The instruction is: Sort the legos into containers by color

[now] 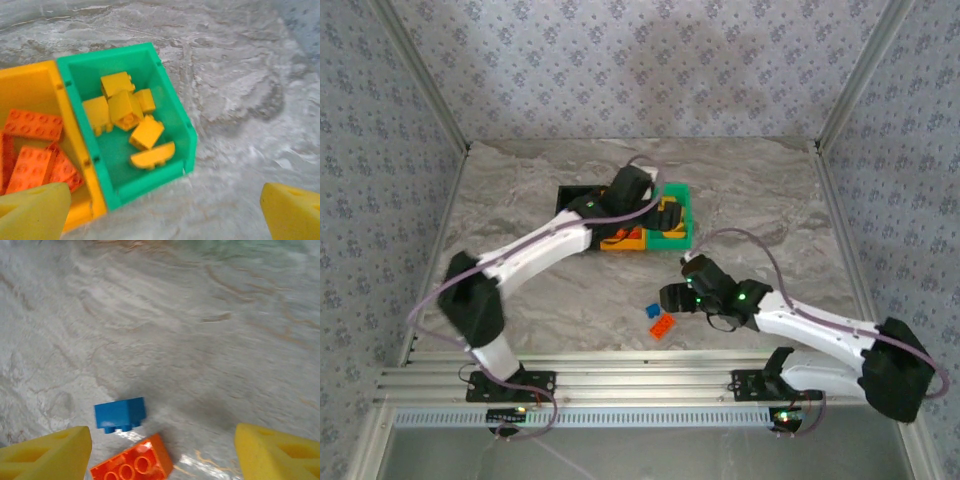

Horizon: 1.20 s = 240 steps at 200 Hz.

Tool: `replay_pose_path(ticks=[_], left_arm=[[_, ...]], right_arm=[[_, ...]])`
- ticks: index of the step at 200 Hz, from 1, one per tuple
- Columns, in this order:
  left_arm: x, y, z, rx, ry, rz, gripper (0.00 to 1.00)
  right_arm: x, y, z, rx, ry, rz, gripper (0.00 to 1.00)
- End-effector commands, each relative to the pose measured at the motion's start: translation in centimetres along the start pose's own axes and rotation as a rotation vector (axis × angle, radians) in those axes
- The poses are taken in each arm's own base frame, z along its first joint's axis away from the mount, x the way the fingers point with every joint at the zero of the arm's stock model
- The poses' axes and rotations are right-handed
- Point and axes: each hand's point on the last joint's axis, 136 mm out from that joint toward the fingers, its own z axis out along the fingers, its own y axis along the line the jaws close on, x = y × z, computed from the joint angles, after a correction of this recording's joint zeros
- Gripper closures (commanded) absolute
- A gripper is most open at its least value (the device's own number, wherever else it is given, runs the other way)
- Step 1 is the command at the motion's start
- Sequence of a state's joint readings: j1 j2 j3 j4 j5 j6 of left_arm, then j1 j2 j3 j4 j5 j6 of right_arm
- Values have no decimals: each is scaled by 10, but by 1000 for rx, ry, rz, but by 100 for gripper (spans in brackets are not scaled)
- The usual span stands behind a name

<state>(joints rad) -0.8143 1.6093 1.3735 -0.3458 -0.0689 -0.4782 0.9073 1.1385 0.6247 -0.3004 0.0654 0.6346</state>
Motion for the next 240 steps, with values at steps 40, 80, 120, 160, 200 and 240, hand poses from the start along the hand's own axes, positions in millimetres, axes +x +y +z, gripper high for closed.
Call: replay_pose_path(ticks=[40, 80, 120, 160, 200, 240], left_arm=[[106, 75, -68, -152, 4, -143, 1], [157, 121, -95, -254, 1, -247, 1], [183, 146, -111, -288, -39, -326, 0], [195, 158, -117, -321, -48, -359, 1], [196, 162, -122, -316, -83, -390, 0], [200, 163, -127, -295, -93, -400, 1]], right_arm=[[6, 34, 33, 26, 63, -179, 24], [14, 34, 55, 59, 106, -193, 29], [20, 38, 70, 57, 135, -198, 43], [8, 52, 68, 23, 113, -207, 66], [-49, 95, 54, -73, 8, -216, 69], [-132, 135, 65, -153, -86, -225, 69]])
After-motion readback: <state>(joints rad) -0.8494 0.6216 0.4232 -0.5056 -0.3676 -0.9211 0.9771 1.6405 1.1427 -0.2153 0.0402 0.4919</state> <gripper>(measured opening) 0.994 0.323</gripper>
